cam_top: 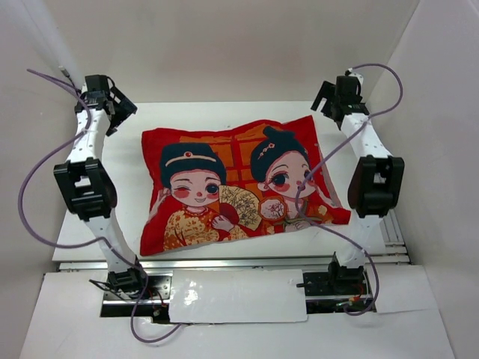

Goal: Put the pillow into the pillowcase

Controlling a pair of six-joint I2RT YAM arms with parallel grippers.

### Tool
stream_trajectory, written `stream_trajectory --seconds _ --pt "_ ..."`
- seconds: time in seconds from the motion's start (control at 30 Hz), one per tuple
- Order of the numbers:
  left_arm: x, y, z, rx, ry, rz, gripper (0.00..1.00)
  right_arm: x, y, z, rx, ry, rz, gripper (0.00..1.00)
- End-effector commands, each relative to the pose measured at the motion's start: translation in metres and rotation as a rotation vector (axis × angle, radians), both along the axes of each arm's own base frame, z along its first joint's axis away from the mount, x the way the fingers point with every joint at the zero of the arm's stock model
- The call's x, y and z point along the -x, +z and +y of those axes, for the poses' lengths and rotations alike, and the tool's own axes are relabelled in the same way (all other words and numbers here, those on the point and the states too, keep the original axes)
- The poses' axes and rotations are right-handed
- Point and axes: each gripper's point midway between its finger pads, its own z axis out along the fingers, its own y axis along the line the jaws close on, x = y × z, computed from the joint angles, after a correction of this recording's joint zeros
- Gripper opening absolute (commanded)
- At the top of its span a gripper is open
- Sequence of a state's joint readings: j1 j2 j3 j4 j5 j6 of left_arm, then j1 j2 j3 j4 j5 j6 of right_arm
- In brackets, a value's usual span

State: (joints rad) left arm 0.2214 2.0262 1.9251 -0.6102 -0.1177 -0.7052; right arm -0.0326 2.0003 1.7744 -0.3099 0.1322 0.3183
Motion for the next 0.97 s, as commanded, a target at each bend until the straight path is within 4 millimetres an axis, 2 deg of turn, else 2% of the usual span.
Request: stream_trajectory --seconds 0.0,0.03,0.07,0.1,0.13,0.17,0.2,0.23,0.27,0.3,0.33,0.37,0.4,0.47,0.53,0.57,0.6,0.73,0.93 --pt "0.046 0.052 -0.013 -0.065 -0.006 -0.034 0.99 0.048 0.052 -0.001 0.019 -0.02 -0.069 1.0" --pt "0.06 0.055 -0.017 -0.075 -0.003 -0.026 0.99 0.068 0.029 -0.002 0.015 -0.036 -0.016 1.0" --pt "0.074 0.058 -0.025 -0.081 0.01 -0.028 0.99 0.08 0.031 -0.009 0.006 -0.068 -0.023 1.0" --pt "0.106 0.06 -0.035 -0.068 0.028 -0.032 0.99 0.098 0.054 -0.01 -0.001 -0.086 -0.073 1.0" --pt "0.124 0.057 -0.043 -0.055 0.037 -0.027 0.99 0.116 0.033 -0.014 -0.014 -0.105 -0.025 1.0" --pt "0.139 0.053 -0.059 -0.037 0.02 -0.028 0.99 0.127 0.032 -0.017 -0.014 -0.114 -0.019 1.0" --pt "0.166 0.019 -0.07 -0.003 0.029 0.04 0.99 0.143 0.044 -0.016 -0.014 -0.114 -0.035 1.0" --pt "0.188 0.035 -0.079 0.001 0.02 -0.023 0.99 0.156 0.031 -0.022 -0.015 -0.145 -0.002 1.0" --pt "0.201 0.031 -0.093 0.009 -0.012 -0.026 0.99 0.165 0.029 -0.025 -0.006 -0.16 0.011 1.0" --pt "0.216 0.013 -0.095 0.001 -0.007 -0.003 0.99 0.177 0.037 -0.025 -0.008 -0.174 -0.004 1.0" --pt "0.227 0.027 -0.099 0.0 -0.019 -0.061 0.99 0.185 0.03 -0.025 -0.008 -0.174 0.016 1.0" --pt "0.233 0.029 -0.101 0.001 -0.028 -0.069 0.99 0.191 0.03 -0.029 -0.008 -0.185 0.019 1.0" --pt "0.24 0.033 -0.106 0.001 -0.045 -0.075 0.99 0.197 0.04 -0.028 -0.021 -0.192 -0.015 1.0" --pt "0.256 0.039 -0.111 -0.005 -0.064 -0.08 0.99 0.206 0.035 -0.024 -0.029 -0.179 -0.013 1.0" --pt "0.262 0.045 -0.108 -0.028 -0.04 -0.093 0.99 0.212 0.051 -0.024 -0.03 -0.178 -0.085 1.0" --pt "0.264 0.048 -0.109 -0.035 -0.044 -0.105 0.99 0.215 0.048 -0.022 -0.035 -0.169 -0.09 1.0" --pt "0.268 0.051 -0.107 -0.041 -0.038 -0.113 0.99 0.22 0.059 -0.021 -0.036 -0.168 -0.123 1.0" --pt "0.271 0.052 -0.112 -0.04 -0.056 -0.115 0.99 0.226 0.063 -0.021 -0.028 -0.163 -0.146 1.0" --pt "0.273 0.047 -0.113 -0.038 -0.049 -0.09 0.99 0.226 0.055 -0.023 -0.005 -0.162 -0.122 1.0"
